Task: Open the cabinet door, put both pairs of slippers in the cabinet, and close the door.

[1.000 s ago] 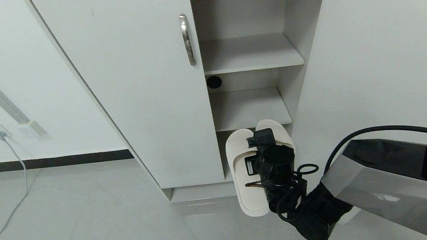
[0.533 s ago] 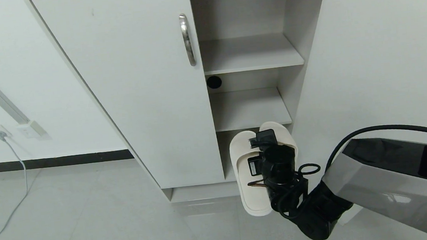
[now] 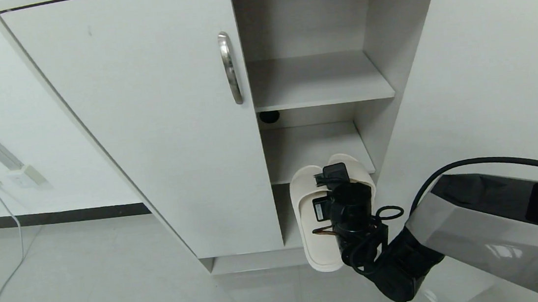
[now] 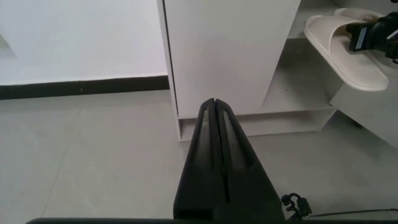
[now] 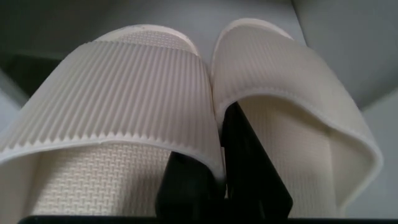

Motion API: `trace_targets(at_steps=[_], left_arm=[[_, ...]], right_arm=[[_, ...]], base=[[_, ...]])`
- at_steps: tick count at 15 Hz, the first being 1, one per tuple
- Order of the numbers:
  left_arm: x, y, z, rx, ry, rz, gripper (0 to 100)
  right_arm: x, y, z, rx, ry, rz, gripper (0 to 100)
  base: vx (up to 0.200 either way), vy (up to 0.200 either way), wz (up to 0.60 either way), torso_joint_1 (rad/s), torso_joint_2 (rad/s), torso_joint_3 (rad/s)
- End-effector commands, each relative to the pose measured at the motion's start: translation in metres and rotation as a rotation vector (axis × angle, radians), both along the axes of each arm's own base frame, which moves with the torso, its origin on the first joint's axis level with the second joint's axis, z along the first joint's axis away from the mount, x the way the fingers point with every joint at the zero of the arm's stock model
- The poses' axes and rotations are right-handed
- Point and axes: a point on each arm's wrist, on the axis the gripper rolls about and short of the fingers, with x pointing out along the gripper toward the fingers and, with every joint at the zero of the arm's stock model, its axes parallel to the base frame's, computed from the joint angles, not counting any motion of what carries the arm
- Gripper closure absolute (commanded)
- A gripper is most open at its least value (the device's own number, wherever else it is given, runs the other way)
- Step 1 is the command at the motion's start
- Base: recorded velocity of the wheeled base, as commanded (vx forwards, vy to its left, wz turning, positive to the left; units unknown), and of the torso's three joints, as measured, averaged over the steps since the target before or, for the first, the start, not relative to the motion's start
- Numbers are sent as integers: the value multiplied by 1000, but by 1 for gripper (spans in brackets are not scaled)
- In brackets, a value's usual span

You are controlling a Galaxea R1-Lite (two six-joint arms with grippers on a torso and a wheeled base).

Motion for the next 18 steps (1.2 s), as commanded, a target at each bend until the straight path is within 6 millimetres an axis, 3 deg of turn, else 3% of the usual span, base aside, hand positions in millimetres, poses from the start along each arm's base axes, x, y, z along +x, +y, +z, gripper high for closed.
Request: trace_targets(at_steps=[1, 6, 9, 13, 18], left_arm=[[0, 0, 0, 0, 1, 1, 100], [0, 0, 0, -3, 1, 1, 100], [0, 0, 0, -3, 1, 1, 100], [0, 0, 0, -3, 0, 1, 100], [0, 0, 0, -3, 0, 1, 100]], right_arm=[[0, 0, 0, 1, -1, 0, 100], [8, -5, -4, -1, 1, -19, 100], [21, -4, -7, 13, -15, -37, 100], [59, -11, -13, 25, -19, -66, 100], [81, -6, 6, 25, -16, -42, 100]], base=[[200, 0, 0, -2, 2, -2], [200, 0, 0, 3, -3, 1], [0, 0, 0, 0, 0, 0], [0, 0, 0, 0, 0, 0], [0, 0, 0, 0, 0, 0]])
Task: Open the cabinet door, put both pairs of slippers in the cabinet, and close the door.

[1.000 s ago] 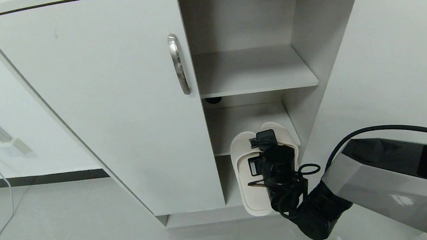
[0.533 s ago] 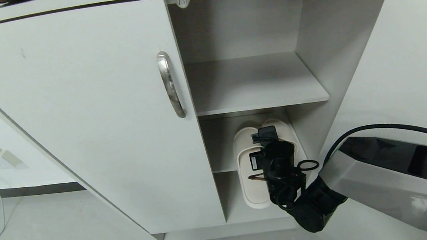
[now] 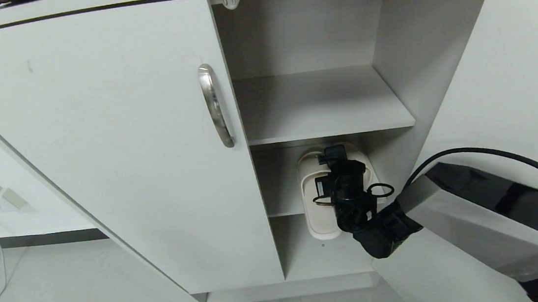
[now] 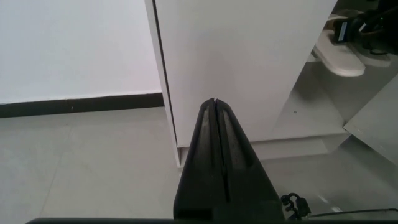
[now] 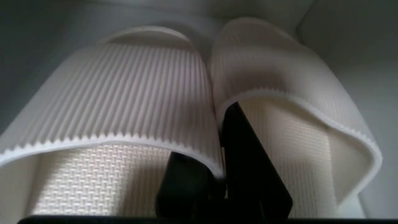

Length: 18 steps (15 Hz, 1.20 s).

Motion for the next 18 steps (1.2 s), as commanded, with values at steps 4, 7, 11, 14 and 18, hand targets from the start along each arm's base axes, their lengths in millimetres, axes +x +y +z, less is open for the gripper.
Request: trace_targets(at_steps=[4, 7, 11, 14, 18], left_arm=[[0, 0, 0, -2, 1, 0, 100], [0, 0, 0, -2, 1, 0, 100], [0, 0, 0, -2, 1, 0, 100], [0, 0, 0, -2, 3, 0, 100], [0, 0, 0, -2, 1, 0, 100]], right_arm=[[23, 12, 28, 15, -20, 0, 100], [32, 16, 30, 17, -23, -3, 100], [48, 9, 26, 21, -22, -34, 100], [48, 8, 25, 21, -21, -36, 100], [47, 8, 20, 12, -8, -36, 100]], base=[[0, 0, 0, 0, 0, 0], [0, 0, 0, 0, 0, 0], [0, 0, 0, 0, 0, 0], [0, 0, 0, 0, 0, 0], [0, 0, 0, 0, 0, 0]])
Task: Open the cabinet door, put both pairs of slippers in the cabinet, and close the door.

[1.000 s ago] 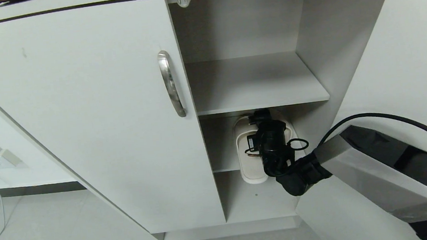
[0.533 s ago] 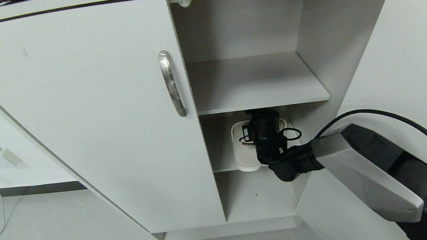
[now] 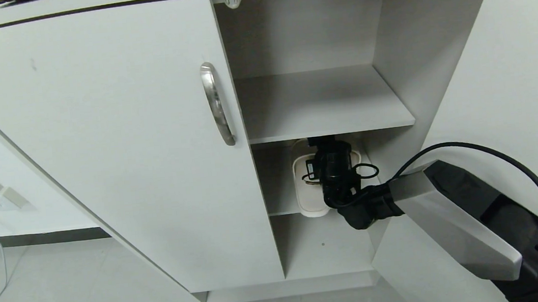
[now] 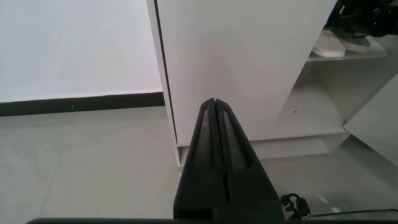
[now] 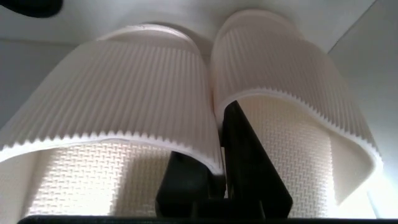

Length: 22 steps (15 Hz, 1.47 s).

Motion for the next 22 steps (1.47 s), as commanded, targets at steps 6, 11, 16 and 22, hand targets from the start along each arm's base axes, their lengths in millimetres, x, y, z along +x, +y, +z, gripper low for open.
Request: trace_targets(at_steps=[6, 11, 16, 22], left_arm=[[0, 0, 0, 0, 1, 0, 100], [0, 0, 0, 0, 1, 0, 100], [0, 0, 0, 0, 1, 0, 100], [0, 0, 0, 2, 1, 0, 100]], right_arm=[[-4, 2, -8, -16, 25, 5, 100], [-9, 3, -10, -23, 35, 11, 0], [-41, 1, -6, -32, 45, 41, 0], [-123, -5, 7, -22, 27, 106, 0]], base=[[0, 0, 0, 0, 0, 0], [0, 0, 0, 0, 0, 0], [0, 0, 0, 0, 0, 0], [0, 0, 0, 0, 0, 0]])
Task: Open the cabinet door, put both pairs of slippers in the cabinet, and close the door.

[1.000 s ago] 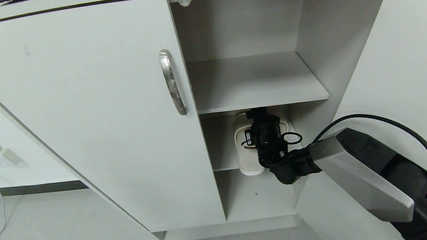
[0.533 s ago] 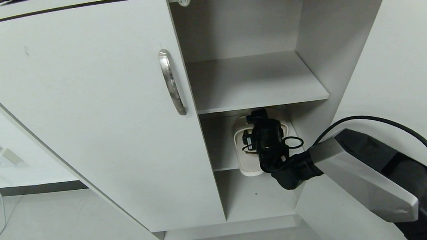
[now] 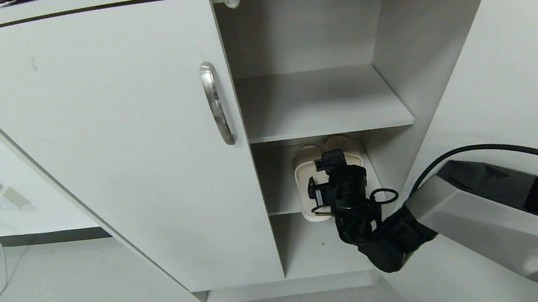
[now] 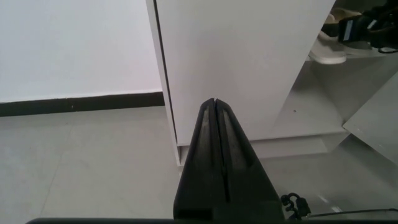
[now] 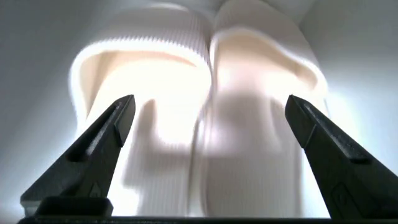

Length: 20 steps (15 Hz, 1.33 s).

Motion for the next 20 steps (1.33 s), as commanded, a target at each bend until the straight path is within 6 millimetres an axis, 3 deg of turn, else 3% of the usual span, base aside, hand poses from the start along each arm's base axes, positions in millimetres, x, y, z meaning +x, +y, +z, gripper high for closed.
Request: trace_targets(at_steps=[1, 4, 6, 13, 20], left_arm=[[0, 0, 0, 0, 1, 0, 100], [0, 0, 0, 0, 1, 0, 100], [0, 0, 0, 0, 1, 0, 100], [0, 0, 0, 0, 1, 0, 100], [0, 0, 0, 0, 3, 0, 100]], right_arm=[[-42, -5, 19, 17, -19, 51, 0], [-75, -5, 11, 18, -20, 106, 0], [-85, -9, 5, 7, -10, 117, 0], [-88, -7, 2, 6, -8, 126, 0], [-89, -9, 1, 3, -5, 126, 0]], base=[[0, 0, 0, 0, 0, 0], [0, 0, 0, 0, 0, 0], [0, 0, 0, 0, 0, 0], [0, 0, 0, 0, 0, 0], [-200, 0, 0, 0, 1, 4]])
